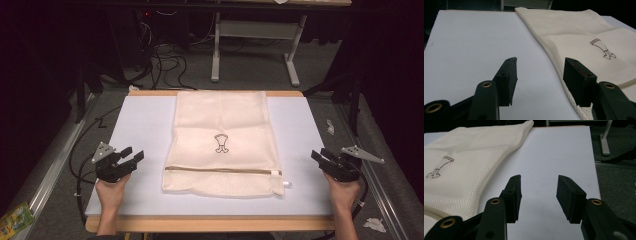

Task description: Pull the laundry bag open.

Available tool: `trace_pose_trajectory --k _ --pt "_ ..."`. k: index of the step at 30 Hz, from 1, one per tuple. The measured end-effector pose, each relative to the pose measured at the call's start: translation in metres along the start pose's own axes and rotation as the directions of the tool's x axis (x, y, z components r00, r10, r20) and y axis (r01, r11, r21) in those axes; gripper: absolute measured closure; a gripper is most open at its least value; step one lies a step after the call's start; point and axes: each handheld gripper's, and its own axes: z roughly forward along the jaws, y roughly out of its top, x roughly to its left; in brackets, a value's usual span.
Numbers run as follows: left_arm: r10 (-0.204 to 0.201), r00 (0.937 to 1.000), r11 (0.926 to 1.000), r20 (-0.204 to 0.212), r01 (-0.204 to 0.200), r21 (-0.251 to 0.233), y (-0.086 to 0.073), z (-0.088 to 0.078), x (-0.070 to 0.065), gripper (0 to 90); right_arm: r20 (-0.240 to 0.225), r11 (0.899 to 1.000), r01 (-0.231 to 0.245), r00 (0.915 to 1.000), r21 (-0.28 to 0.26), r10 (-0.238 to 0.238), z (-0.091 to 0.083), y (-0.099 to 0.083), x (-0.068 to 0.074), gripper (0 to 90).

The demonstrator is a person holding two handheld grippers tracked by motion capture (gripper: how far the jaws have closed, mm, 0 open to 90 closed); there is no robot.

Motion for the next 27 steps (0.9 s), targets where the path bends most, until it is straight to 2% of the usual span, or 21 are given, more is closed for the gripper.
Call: trace_pose_trajectory --k 14,19,27 --pt "-0.008 0.9998 0.9996 -0.017 0.009 0.027 -0.004 0.011 0.005 42.4 0.010 0.999 -0.021 0.9997 0.040 0.020 0.010 -0.007 -0.006 55.4" --pt "-0.019 0.9996 0.9994 -0.020 0.019 0.030 -0.005 0.013 0.007 42.3 0.010 0.999 -0.008 0.9999 0.053 0.008 0.014 -0.007 -0.004 55.4" --pt "-0.006 0.9991 0.9978 -0.042 0.009 0.065 -0.007 0.023 0.008 42.3 0.016 0.998 -0.002 0.9999 0.069 0.001 0.021 -0.008 -0.004 55.4"
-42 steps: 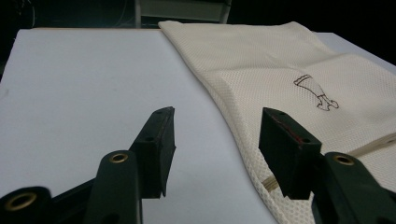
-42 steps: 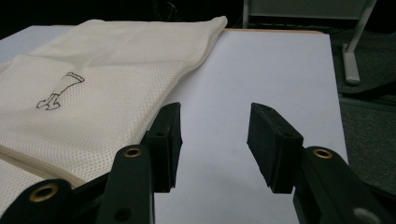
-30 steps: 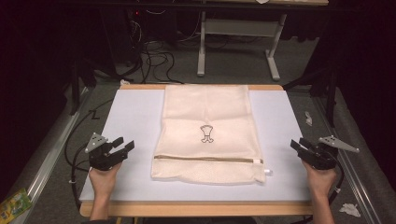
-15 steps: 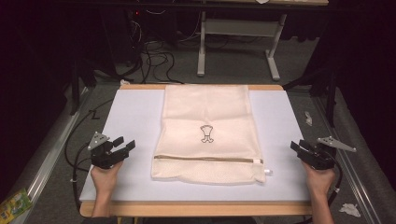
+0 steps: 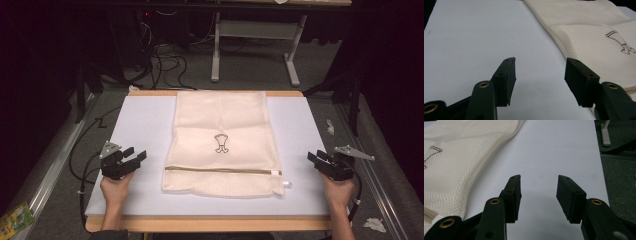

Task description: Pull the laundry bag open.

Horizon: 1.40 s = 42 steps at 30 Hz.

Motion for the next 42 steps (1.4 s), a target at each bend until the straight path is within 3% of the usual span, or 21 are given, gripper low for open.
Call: trace_pose_trajectory --k 27,42 --pt "0.007 0.9991 0.9984 -0.042 -0.004 0.056 -0.005 0.022 0.001 41.7 0.046 0.998 0.016 0.9988 0.059 -0.019 0.014 -0.006 0.000 55.1" --pt "0.010 0.9978 0.9985 -0.066 -0.007 0.054 -0.007 0.026 0.001 40.8 0.064 0.997 0.027 0.9974 0.071 -0.032 0.018 -0.007 0.000 55.0"
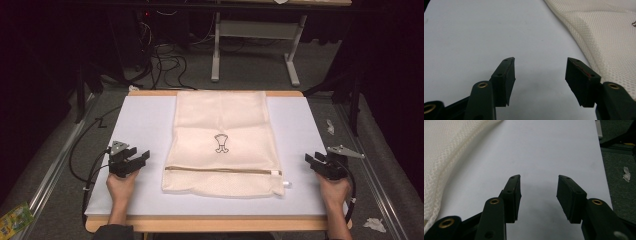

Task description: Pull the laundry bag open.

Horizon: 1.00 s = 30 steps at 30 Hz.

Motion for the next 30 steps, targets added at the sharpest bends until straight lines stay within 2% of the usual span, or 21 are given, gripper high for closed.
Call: trace_pose_trajectory --k 12,16,18,23,30 --pt "-0.011 0.9999 0.9999 -0.009 0.011 -0.001 -0.0023 0.0029 0.0012 39.3 0.008 1.000 -0.003 1.0000 -0.004 0.003 0.0009 -0.0015 0.0005 54.2" --pt "0.000 0.9999 1.0000 -0.013 0.000 0.000 -0.0031 0.0036 -0.0004 37.1 0.010 1.000 -0.010 0.9999 -0.016 0.010 -0.0005 -0.0026 0.0004 53.4" --pt "0.026 0.9996 0.9996 -0.011 -0.026 -0.009 -0.0043 0.0020 -0.0027 35.8 0.013 0.999 -0.008 0.9999 -0.033 0.008 -0.0014 -0.0033 0.0005 53.1" --pt "0.049 0.9987 0.9986 -0.012 -0.049 -0.020 -0.0055 0.0008 -0.0047 33.8 0.024 0.999 0.004 0.9997 -0.047 -0.003 -0.0025 -0.0043 0.0019 51.3" --pt "0.050 0.9987 0.9986 -0.013 -0.050 -0.017 -0.0059 0.0007 -0.0052 32.5 0.040 0.999 0.020 0.9990 -0.043 -0.019 -0.0026 -0.0048 0.0050 49.8"
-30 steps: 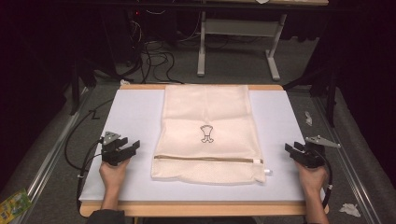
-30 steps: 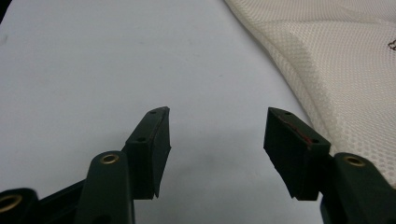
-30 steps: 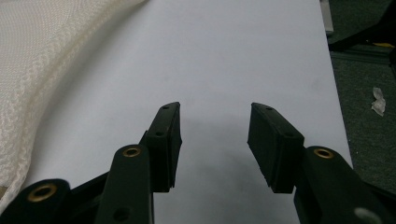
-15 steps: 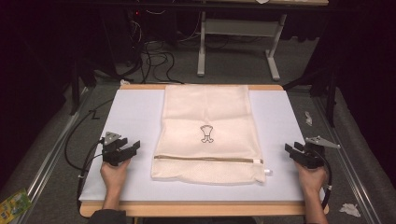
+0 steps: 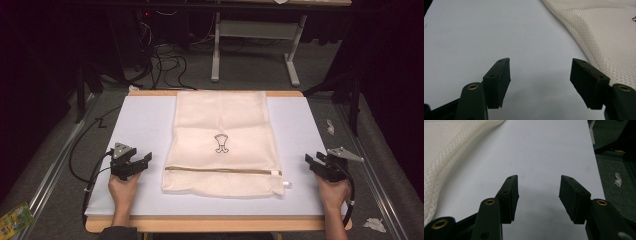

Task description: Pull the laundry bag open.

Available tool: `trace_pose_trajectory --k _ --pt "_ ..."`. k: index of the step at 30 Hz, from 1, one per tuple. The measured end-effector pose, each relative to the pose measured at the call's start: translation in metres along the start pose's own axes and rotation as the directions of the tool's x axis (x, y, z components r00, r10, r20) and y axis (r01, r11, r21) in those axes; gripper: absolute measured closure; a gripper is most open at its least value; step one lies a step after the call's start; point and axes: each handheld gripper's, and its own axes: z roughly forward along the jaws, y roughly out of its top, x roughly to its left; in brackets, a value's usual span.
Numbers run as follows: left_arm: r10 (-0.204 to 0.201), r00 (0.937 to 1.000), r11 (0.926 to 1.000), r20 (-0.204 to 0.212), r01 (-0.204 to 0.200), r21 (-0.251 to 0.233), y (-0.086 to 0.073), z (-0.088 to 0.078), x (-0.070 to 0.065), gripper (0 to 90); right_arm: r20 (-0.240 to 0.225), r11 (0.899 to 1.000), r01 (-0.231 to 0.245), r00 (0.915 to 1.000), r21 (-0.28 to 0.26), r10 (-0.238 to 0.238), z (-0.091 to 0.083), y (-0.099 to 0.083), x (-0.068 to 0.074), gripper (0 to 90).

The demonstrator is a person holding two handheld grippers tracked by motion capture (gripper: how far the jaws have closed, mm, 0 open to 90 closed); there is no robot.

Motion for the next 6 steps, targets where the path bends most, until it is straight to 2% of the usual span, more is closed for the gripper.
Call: trace_pose_trajectory --k 6 --pt "-0.012 0.9999 0.9998 -0.004 0.012 0.015 0.0006 0.0015 0.0010 31.9 0.030 1.000 0.025 0.9992 0.017 -0.025 0.0025 0.0006 0.0022 47.5"
